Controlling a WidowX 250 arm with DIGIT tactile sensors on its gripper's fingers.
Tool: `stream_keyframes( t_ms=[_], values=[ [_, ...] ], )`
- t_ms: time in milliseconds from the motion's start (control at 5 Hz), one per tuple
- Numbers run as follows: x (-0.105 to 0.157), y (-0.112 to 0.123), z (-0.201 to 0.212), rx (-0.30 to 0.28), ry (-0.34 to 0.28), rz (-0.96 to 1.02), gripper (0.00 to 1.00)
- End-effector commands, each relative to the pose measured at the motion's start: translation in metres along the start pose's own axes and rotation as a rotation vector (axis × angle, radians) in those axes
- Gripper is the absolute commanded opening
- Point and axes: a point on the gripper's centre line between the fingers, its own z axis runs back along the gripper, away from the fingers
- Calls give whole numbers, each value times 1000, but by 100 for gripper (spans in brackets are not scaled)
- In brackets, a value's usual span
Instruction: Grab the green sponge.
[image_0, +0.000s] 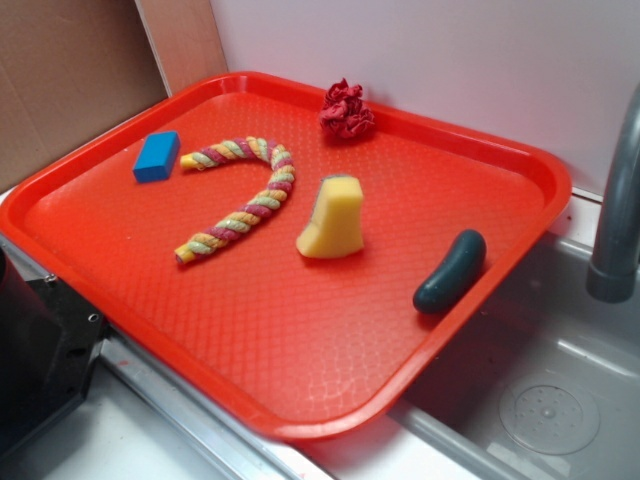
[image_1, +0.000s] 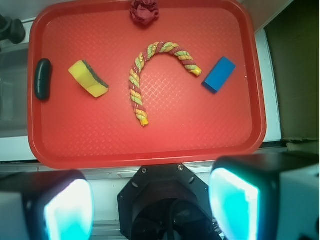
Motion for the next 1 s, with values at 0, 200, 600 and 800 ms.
stream_keyframes(
  t_ms=[0, 200, 600, 800],
  values=[
    [0, 0, 0, 0, 0, 0, 100],
    [9, 2, -5, -8, -28, -15, 100],
    [43, -6, -40, -22, -136, -176, 100],
    [57, -23, -63, -28, -206, -297, 100]
  ],
)
